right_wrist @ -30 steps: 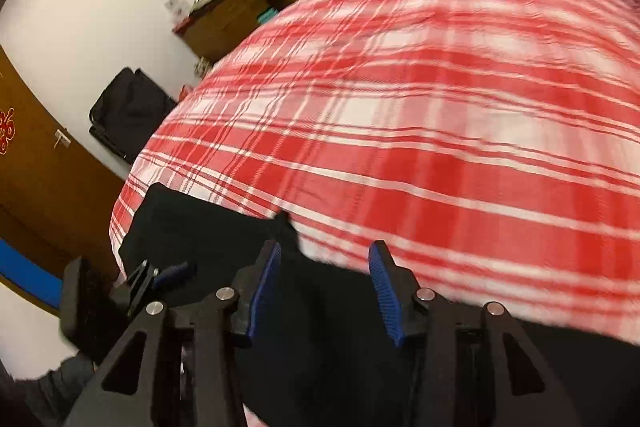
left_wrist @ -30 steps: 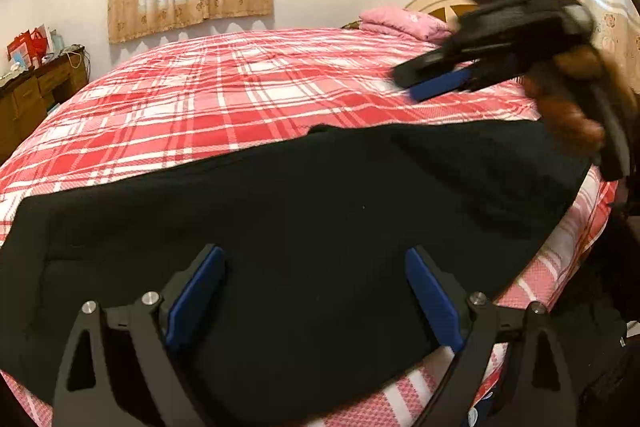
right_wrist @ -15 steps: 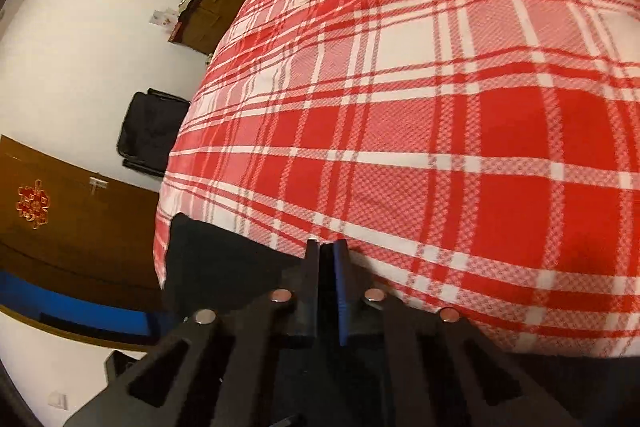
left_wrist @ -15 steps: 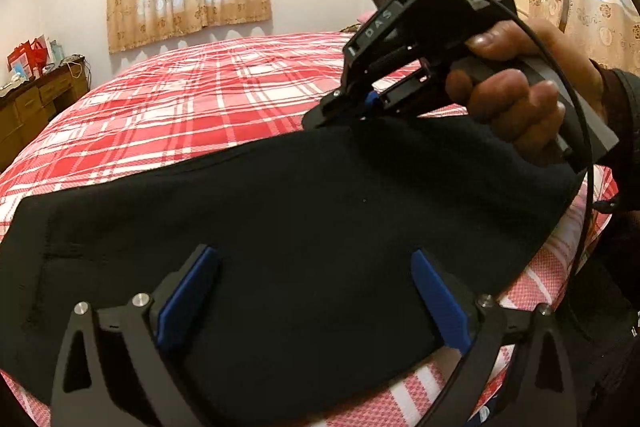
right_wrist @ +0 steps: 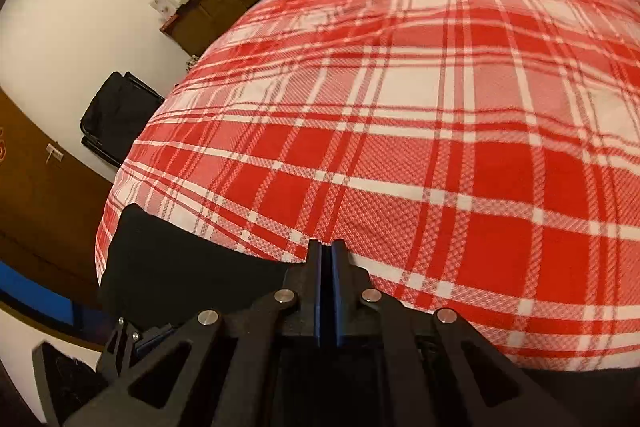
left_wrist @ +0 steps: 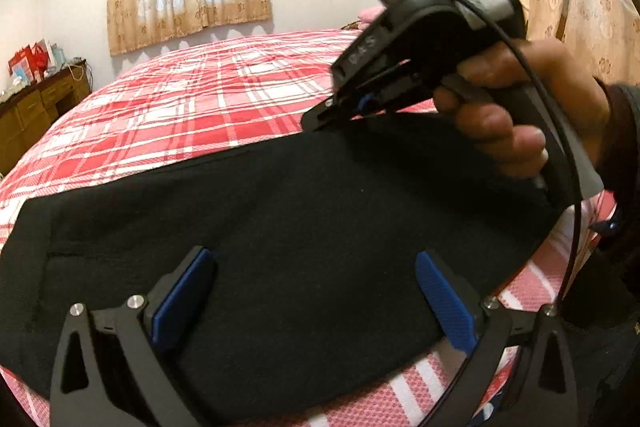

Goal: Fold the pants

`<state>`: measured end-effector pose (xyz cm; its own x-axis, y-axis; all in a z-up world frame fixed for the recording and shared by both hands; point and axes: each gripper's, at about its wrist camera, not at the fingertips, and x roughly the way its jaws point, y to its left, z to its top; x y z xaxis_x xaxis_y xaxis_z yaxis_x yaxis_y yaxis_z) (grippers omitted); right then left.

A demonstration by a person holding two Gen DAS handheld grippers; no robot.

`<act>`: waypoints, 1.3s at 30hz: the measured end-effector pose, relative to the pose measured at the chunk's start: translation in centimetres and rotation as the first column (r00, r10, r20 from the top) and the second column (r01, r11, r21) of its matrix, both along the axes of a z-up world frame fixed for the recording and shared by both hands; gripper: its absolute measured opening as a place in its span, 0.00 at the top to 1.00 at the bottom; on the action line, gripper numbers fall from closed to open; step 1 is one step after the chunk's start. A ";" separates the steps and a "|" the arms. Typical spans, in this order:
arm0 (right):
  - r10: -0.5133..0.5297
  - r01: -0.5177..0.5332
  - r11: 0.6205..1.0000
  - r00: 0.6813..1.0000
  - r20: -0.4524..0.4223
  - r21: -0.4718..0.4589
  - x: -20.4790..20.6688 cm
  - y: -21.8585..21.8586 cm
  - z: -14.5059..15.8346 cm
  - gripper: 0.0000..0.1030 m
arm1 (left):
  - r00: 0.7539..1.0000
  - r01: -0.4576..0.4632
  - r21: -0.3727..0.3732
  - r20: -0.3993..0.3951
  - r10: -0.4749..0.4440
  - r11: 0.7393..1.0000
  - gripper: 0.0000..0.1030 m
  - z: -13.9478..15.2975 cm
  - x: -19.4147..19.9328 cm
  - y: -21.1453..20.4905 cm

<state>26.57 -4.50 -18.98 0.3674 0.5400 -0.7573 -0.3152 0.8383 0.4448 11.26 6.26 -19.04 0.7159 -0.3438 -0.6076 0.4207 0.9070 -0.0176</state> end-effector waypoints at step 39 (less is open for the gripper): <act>-0.760 0.765 0.642 0.625 0.180 0.050 -18.4 -49.6 5.7 0.44 | 0.995 -0.101 0.073 0.022 0.100 0.992 0.00 -0.1 -2.1 -1.8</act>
